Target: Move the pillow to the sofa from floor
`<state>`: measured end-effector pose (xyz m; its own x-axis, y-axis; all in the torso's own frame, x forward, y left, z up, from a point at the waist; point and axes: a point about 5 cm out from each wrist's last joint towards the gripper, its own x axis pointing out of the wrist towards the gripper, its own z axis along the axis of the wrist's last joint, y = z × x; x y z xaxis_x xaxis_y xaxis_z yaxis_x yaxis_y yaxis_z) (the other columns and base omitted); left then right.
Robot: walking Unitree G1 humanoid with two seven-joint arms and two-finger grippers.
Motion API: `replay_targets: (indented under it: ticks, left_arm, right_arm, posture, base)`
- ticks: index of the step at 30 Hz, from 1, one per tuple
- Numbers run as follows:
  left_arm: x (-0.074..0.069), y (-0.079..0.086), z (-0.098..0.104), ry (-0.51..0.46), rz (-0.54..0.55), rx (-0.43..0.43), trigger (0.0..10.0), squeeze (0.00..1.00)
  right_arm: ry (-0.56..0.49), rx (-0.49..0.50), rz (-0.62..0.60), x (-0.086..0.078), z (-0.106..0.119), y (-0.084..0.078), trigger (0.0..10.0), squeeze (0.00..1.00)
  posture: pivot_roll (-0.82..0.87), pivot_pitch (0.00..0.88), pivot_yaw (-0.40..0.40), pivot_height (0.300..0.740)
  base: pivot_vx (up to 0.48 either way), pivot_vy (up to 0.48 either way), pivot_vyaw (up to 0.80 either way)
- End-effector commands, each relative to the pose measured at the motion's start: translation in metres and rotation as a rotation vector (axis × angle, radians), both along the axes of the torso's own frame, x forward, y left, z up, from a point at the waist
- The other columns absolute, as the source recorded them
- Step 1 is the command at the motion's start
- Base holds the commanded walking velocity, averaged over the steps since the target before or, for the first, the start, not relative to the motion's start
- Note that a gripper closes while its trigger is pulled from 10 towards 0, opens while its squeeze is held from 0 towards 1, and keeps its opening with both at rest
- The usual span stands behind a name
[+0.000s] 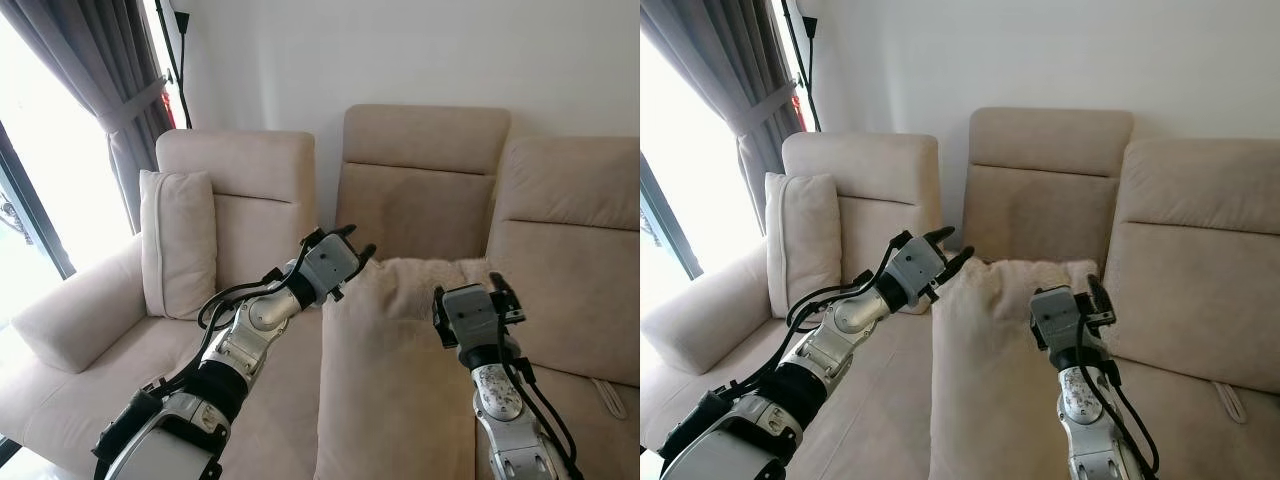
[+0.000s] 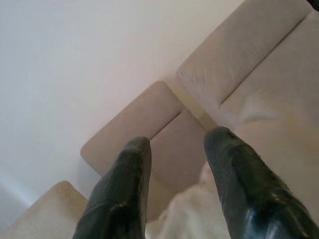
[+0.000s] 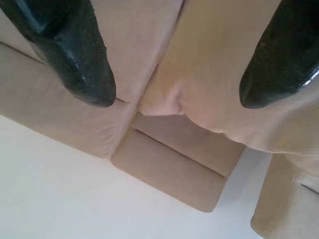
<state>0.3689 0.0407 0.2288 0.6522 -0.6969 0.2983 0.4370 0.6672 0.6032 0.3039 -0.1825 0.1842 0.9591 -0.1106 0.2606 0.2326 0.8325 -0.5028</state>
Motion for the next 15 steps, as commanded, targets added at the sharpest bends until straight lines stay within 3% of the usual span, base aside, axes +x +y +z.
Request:
replay_targets:
  ticks: [1,2,6,13,14,15]
  left_arm:
    - [0.000,0.003,-0.004,0.010,-0.004,-0.003,10.0,0.00]
    - [-0.001,0.002,-0.006,0.018,-0.007,-0.005,10.0,0.00]
    - [-0.002,0.002,-0.008,0.033,-0.010,-0.018,10.0,0.00]
    - [-0.005,0.006,-0.026,0.181,0.005,-0.177,10.0,0.00]
    - [-0.007,0.012,-0.039,0.283,0.035,-0.283,10.0,0.00]
    - [-0.007,0.012,-0.039,0.283,0.035,-0.283,10.0,0.00]
  right_arm:
    - [-0.003,0.009,0.033,0.000,0.001,0.008,10.0,0.10]
    - [-0.007,0.019,0.047,0.000,0.001,0.010,10.0,0.00]
    - [-0.015,0.027,0.056,-0.001,0.001,0.012,10.0,0.00]
    - [-0.096,0.045,0.071,-0.008,0.005,0.019,10.0,0.00]
    - [-0.134,0.063,0.076,-0.013,0.003,0.022,10.0,0.00]
    - [-0.134,0.063,0.076,-0.013,0.003,0.022,10.0,0.00]
  posture:
    - [-0.09,0.000,0.083,0.740]
    - [-0.09,0.000,0.082,0.740]
    - [-0.09,0.000,0.081,0.740]
    - [-0.09,0.000,0.078,0.740]
    - [-0.09,0.000,0.078,0.740]
    - [-0.09,0.000,0.078,0.740]
  base:
    - [0.000,0.000,0.00]
    - [0.000,0.000,0.00]
    - [0.000,0.000,0.00]
    - [0.000,0.000,0.00]
    - [0.000,0.000,0.00]
    - [0.000,0.000,0.00]
